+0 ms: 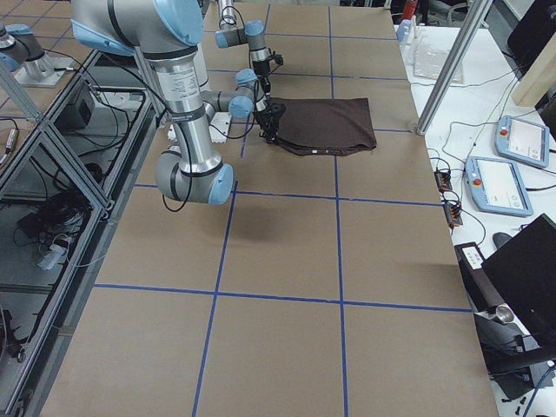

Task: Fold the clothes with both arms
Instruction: 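Move the right gripper to the other near hem corner and grasp both corners, then lift the near edge with both grippers and fold it away from the robot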

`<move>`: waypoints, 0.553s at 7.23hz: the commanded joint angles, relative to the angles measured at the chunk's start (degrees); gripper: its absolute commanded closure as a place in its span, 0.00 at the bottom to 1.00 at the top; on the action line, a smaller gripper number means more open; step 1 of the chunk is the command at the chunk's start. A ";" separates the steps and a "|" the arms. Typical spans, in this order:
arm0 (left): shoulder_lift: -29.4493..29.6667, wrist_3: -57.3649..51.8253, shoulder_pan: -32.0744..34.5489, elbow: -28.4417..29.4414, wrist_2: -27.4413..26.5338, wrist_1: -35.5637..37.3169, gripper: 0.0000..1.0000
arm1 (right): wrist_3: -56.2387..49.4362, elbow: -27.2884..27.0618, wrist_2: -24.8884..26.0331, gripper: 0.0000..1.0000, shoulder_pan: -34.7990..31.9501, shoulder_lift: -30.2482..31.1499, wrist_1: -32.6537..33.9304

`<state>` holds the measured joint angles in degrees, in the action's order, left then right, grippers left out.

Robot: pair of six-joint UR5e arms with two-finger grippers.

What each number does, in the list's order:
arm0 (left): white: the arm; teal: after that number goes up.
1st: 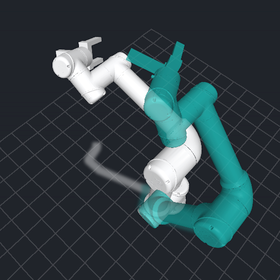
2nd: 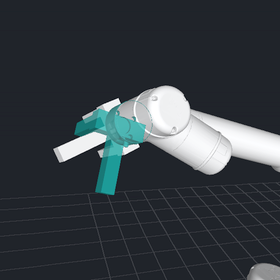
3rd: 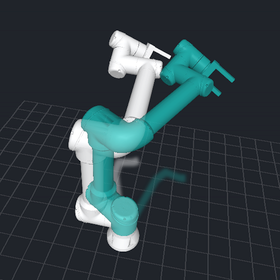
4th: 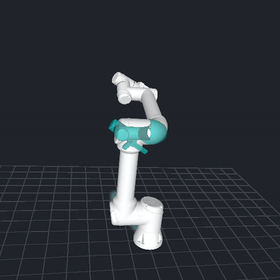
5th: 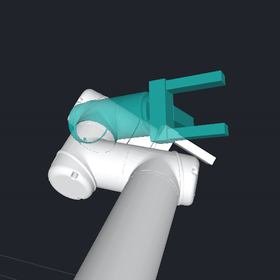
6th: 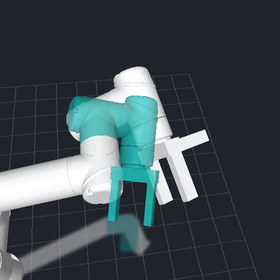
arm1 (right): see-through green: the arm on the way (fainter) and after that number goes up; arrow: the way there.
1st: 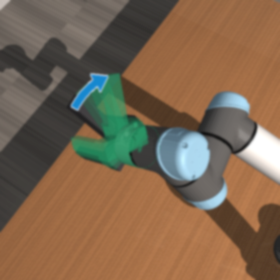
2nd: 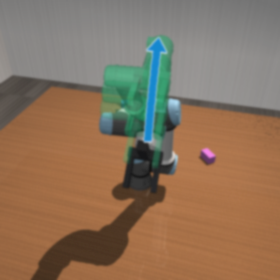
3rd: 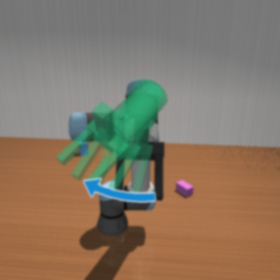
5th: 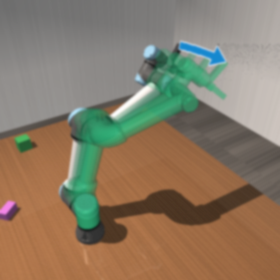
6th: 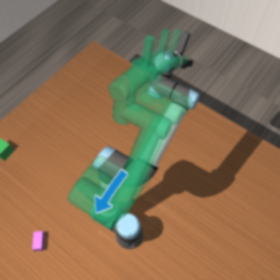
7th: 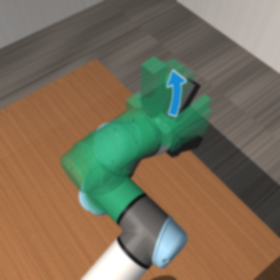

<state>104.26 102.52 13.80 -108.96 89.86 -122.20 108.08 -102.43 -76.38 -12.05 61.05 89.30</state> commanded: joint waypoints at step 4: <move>-0.37 -0.22 -0.09 -17.91 2.69 13.63 1.00 | 0.11 -16.08 -0.17 1.00 1.40 0.73 9.02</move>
<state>103.86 102.17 13.78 -121.15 91.97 -113.30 108.02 -112.24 -76.57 -11.93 61.33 94.56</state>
